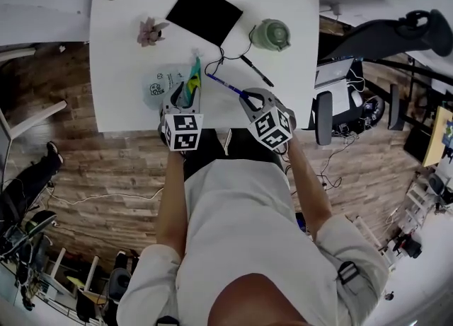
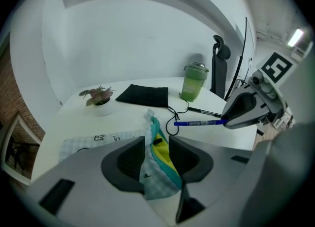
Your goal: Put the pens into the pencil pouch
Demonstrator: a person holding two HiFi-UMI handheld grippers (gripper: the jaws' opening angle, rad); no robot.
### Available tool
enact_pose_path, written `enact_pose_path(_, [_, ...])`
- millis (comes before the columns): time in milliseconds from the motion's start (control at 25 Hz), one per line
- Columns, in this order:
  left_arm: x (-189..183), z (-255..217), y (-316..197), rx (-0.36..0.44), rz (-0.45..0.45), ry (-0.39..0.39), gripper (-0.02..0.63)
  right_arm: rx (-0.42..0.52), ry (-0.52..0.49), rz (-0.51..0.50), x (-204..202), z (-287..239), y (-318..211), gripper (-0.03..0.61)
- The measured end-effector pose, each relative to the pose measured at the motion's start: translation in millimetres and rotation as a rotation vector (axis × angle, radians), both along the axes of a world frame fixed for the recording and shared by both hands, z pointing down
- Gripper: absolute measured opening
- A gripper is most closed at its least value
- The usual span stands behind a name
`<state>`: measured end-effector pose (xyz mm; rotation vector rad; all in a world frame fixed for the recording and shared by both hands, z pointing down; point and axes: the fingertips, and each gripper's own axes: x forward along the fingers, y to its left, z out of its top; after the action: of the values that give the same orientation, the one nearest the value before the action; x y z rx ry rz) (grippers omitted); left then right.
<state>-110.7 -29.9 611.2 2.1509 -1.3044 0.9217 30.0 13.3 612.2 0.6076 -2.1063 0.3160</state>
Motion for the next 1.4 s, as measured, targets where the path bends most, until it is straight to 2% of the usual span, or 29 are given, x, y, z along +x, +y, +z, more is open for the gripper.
enact_pose_path(240, [-10.0, 13.9, -0.7, -0.04, -0.028, -0.059, 0.13, 0.0, 0.004, -0.035, -7.7, -1.8, 2.5, 0.044])
enact_pose_path(360, [-13.1, 17.6, -1.6, -0.05, -0.029, -0.078, 0.074, 0.001, 0.006, -0.049, -8.9, -3.5, 2.2, 0.044])
enact_pose_path(440, [-14.2, 15.9, -2.3, -0.043, -0.034, -0.079, 0.011, 0.001, 0.009, -0.06, -9.7, -4.3, 2.5, 0.044])
enact_pose_path(720, [-13.1, 0.4, -2.4, -0.029, -0.03, -0.039, 0.006, 0.011, 0.018, -0.119, -17.4, -9.3, 2.4, 0.044])
enact_pose_path(1400, [-18.2, -29.4, -3.3, 0.01, -0.073, 0.029, 0.006, 0.026, 0.063, -0.341, -53.1, -12.9, 3.3, 0.044])
